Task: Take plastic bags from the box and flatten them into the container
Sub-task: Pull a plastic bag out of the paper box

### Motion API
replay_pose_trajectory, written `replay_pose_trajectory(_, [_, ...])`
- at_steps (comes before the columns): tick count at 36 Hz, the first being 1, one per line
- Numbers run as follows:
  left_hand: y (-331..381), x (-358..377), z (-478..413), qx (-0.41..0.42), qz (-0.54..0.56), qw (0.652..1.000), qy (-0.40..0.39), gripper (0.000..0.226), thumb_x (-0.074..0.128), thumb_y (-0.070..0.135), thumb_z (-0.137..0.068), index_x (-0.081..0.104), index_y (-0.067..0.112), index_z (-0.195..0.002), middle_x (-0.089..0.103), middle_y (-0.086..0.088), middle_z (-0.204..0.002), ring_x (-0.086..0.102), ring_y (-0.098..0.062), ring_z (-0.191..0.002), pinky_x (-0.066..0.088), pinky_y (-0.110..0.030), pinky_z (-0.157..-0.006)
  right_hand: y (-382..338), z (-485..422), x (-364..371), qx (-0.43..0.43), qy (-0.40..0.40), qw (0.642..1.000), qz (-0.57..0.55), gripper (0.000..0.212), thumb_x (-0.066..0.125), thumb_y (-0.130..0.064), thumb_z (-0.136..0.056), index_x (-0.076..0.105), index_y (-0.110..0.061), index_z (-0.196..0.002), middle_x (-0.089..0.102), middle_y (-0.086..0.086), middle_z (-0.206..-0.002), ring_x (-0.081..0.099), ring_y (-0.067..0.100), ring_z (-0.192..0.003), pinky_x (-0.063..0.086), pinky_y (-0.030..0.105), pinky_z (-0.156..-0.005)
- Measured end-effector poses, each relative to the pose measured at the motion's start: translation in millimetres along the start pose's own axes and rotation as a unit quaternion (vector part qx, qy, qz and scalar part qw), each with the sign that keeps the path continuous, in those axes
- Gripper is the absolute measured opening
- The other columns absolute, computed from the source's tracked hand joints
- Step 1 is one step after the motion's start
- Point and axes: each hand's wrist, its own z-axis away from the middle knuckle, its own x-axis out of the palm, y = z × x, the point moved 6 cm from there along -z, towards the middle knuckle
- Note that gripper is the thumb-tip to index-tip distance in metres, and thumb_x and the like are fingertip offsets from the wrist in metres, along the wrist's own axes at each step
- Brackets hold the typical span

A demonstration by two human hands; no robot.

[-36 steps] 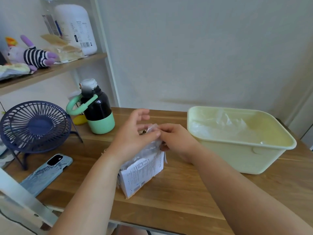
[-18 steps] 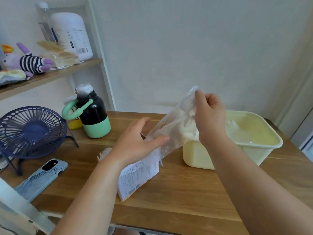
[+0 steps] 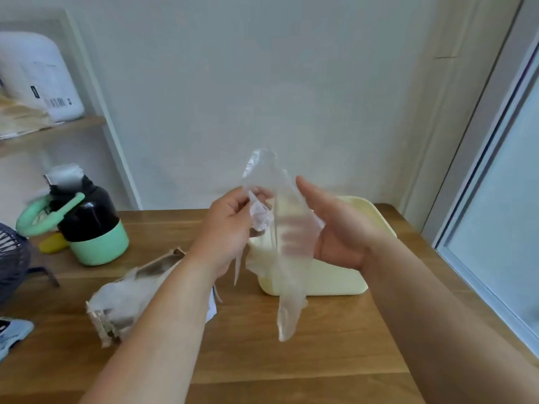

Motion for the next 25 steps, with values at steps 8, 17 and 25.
replay_pose_trajectory(8, [11, -18, -22, -0.023, -0.135, 0.985, 0.103, 0.01, 0.062, 0.031, -0.092, 0.068, 0.026, -0.087, 0.069, 0.015, -0.073, 0.057, -0.006, -0.061, 0.044, -0.024, -0.059, -30, 4, -32, -0.124, 0.139, 0.982, -0.037, 0.029, 0.063, -0.001, -0.084, 0.057, -0.021, -0.104, 0.057, 0.0, -0.066, 0.049, 0.01, -0.049, 0.044, 0.022, -0.05])
replay_pose_trajectory(17, [61, -7, 3, 0.229, -0.302, 0.893, 0.242, 0.039, 0.052, 0.03, -0.091, 0.057, 0.017, -0.127, 0.054, 0.006, -0.118, 0.052, -0.018, -0.111, 0.036, -0.028, -0.091, -23, 0, -81, -0.124, 0.319, 0.929, 0.142, 0.041, 0.04, -0.008, -0.098, 0.047, -0.034, -0.128, 0.047, -0.001, -0.069, 0.053, 0.006, -0.04, 0.051, 0.018, -0.05])
replay_pose_trajectory(25, [-28, 73, -36, -0.064, -0.501, 0.816, -0.28, 0.046, 0.047, 0.049, -0.096, 0.048, 0.035, -0.14, 0.042, 0.009, -0.149, 0.049, -0.013, -0.126, 0.037, -0.028, -0.101, -14, -7, -114, -0.035, 0.337, 0.879, 0.336, 0.051, 0.041, 0.0, -0.091, 0.05, -0.03, -0.132, 0.051, 0.006, -0.099, 0.051, 0.011, -0.063, 0.043, 0.018, -0.048])
